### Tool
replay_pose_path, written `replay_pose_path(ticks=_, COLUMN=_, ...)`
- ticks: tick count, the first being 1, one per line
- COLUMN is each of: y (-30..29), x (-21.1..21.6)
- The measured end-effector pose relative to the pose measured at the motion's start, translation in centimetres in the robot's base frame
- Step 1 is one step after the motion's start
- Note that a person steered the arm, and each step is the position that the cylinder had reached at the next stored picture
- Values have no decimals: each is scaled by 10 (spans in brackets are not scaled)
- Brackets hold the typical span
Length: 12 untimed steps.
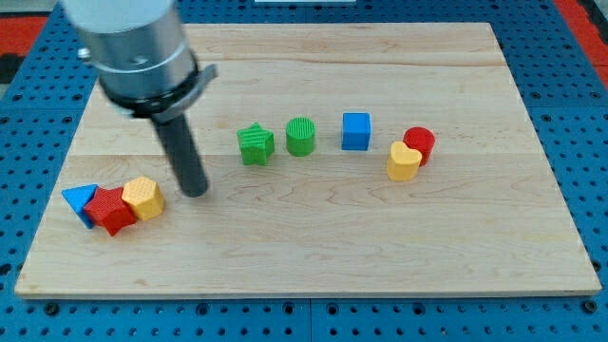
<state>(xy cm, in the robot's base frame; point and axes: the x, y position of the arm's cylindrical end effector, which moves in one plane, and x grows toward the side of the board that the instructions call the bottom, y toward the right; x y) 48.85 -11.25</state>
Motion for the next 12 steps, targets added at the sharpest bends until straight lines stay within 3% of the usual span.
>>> replay_pose_path(ticks=2, y=61, x=-32)
replay_pose_path(ticks=8, y=88, x=-145)
replay_pose_path(ticks=9, y=68, x=-156)
replay_pose_path(ticks=12, y=81, x=-160)
